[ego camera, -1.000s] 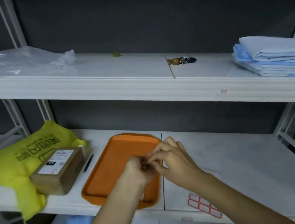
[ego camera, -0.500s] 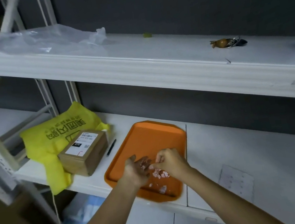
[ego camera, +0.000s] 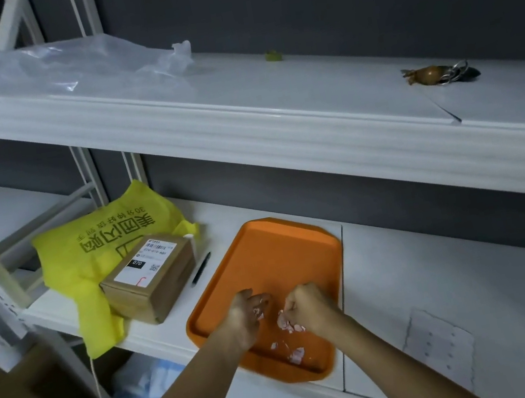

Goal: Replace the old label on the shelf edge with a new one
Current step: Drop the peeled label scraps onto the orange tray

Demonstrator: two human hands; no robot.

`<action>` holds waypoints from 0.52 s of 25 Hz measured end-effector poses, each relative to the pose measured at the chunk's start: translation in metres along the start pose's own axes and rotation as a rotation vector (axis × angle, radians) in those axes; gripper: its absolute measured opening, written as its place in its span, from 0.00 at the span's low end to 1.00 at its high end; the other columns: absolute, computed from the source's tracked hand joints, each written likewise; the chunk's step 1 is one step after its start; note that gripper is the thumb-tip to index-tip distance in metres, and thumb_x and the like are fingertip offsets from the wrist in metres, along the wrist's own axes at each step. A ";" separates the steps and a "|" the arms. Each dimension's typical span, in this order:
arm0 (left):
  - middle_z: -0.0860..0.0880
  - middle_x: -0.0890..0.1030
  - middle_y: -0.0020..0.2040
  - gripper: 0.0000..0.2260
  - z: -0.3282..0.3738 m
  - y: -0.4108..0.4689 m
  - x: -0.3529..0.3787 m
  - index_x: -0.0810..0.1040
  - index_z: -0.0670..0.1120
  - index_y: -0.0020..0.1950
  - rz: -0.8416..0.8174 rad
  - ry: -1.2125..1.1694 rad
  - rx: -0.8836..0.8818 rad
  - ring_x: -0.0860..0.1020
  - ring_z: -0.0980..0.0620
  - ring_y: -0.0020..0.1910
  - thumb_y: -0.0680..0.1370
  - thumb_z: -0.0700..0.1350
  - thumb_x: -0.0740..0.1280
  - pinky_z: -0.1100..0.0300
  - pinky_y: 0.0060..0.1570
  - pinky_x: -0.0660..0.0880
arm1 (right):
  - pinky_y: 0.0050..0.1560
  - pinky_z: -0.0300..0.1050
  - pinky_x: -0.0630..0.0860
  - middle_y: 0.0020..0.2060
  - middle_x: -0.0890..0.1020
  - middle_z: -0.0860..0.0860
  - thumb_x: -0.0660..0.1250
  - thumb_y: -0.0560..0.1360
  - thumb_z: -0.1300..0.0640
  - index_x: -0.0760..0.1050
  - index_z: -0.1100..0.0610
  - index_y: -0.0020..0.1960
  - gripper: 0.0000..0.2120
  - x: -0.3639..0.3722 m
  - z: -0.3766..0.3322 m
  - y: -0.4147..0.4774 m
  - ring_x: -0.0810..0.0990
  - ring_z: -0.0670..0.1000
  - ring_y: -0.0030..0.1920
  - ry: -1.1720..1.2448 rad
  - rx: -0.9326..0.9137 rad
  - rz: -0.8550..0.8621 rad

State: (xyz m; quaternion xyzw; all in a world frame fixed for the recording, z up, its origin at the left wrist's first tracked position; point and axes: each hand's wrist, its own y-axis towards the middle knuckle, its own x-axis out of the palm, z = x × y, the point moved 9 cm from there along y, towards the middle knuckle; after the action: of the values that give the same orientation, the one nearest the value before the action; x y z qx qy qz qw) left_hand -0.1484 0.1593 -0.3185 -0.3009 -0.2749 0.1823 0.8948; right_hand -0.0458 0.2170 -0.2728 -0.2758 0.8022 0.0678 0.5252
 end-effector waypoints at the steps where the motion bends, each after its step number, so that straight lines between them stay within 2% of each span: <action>1: 0.42 0.66 0.75 0.23 -0.001 0.003 0.004 0.57 0.42 0.79 -0.024 0.015 0.002 0.59 0.47 0.77 0.85 0.49 0.45 0.52 0.76 0.50 | 0.37 0.41 0.75 0.32 0.81 0.48 0.72 0.73 0.49 0.78 0.53 0.35 0.12 -0.001 0.000 0.002 0.77 0.46 0.32 -0.018 -0.005 0.014; 3: 0.41 0.69 0.73 0.22 -0.003 0.006 0.009 0.62 0.42 0.76 -0.047 0.078 0.011 0.65 0.46 0.73 0.85 0.49 0.47 0.52 0.73 0.56 | 0.33 0.41 0.71 0.29 0.77 0.49 0.71 0.73 0.47 0.74 0.53 0.33 0.15 -0.001 -0.001 0.005 0.73 0.47 0.29 -0.027 -0.014 0.017; 5: 0.38 0.76 0.63 0.18 -0.004 0.009 0.009 0.73 0.39 0.67 -0.029 0.135 0.022 0.76 0.45 0.58 0.85 0.48 0.53 0.54 0.62 0.69 | 0.32 0.40 0.68 0.29 0.76 0.48 0.71 0.74 0.50 0.72 0.52 0.32 0.15 0.001 -0.002 0.006 0.73 0.47 0.31 -0.016 -0.026 0.011; 6: 0.37 0.78 0.59 0.15 -0.003 0.012 0.005 0.76 0.36 0.61 0.002 0.155 0.030 0.78 0.45 0.52 0.84 0.46 0.57 0.53 0.57 0.72 | 0.31 0.39 0.68 0.30 0.76 0.47 0.71 0.74 0.51 0.72 0.51 0.33 0.13 0.002 -0.001 0.006 0.74 0.47 0.32 0.002 -0.030 0.011; 7: 0.37 0.79 0.59 0.13 -0.003 0.013 0.002 0.77 0.35 0.58 0.038 0.178 0.035 0.78 0.43 0.52 0.83 0.43 0.60 0.53 0.54 0.74 | 0.32 0.38 0.68 0.31 0.77 0.47 0.72 0.73 0.53 0.73 0.51 0.33 0.12 0.001 0.000 0.006 0.75 0.47 0.33 0.028 -0.035 0.017; 9: 0.36 0.78 0.62 0.11 0.001 0.014 -0.002 0.76 0.33 0.60 0.106 0.247 0.050 0.79 0.39 0.57 0.81 0.37 0.62 0.58 0.42 0.79 | 0.33 0.38 0.70 0.32 0.77 0.47 0.72 0.72 0.56 0.73 0.51 0.34 0.11 -0.002 0.003 0.005 0.75 0.46 0.33 0.090 -0.053 0.041; 10: 0.36 0.78 0.62 0.12 0.003 0.015 -0.002 0.75 0.32 0.62 0.139 0.274 0.059 0.80 0.39 0.56 0.81 0.36 0.62 0.61 0.33 0.79 | 0.34 0.39 0.70 0.31 0.76 0.47 0.71 0.72 0.58 0.72 0.51 0.34 0.11 -0.004 0.004 0.003 0.75 0.46 0.32 0.109 -0.070 0.051; 11: 0.36 0.79 0.60 0.12 0.005 0.016 -0.001 0.74 0.32 0.63 0.170 0.283 0.061 0.82 0.40 0.51 0.81 0.35 0.61 0.62 0.28 0.77 | 0.34 0.41 0.70 0.29 0.74 0.47 0.70 0.72 0.58 0.70 0.52 0.34 0.11 -0.005 0.004 0.001 0.74 0.47 0.31 0.120 -0.089 0.057; 13: 0.36 0.81 0.54 0.13 0.010 0.022 0.004 0.71 0.35 0.66 0.203 0.289 0.080 0.80 0.46 0.39 0.82 0.34 0.58 0.59 0.28 0.77 | 0.32 0.43 0.67 0.27 0.71 0.48 0.67 0.73 0.57 0.66 0.52 0.33 0.13 -0.008 0.006 -0.001 0.71 0.48 0.30 0.128 -0.110 0.073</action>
State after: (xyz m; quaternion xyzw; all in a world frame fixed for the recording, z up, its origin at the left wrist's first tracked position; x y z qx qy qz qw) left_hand -0.1543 0.1818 -0.3243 -0.3144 -0.1045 0.2372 0.9132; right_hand -0.0378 0.2215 -0.2687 -0.2787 0.8386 0.1129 0.4543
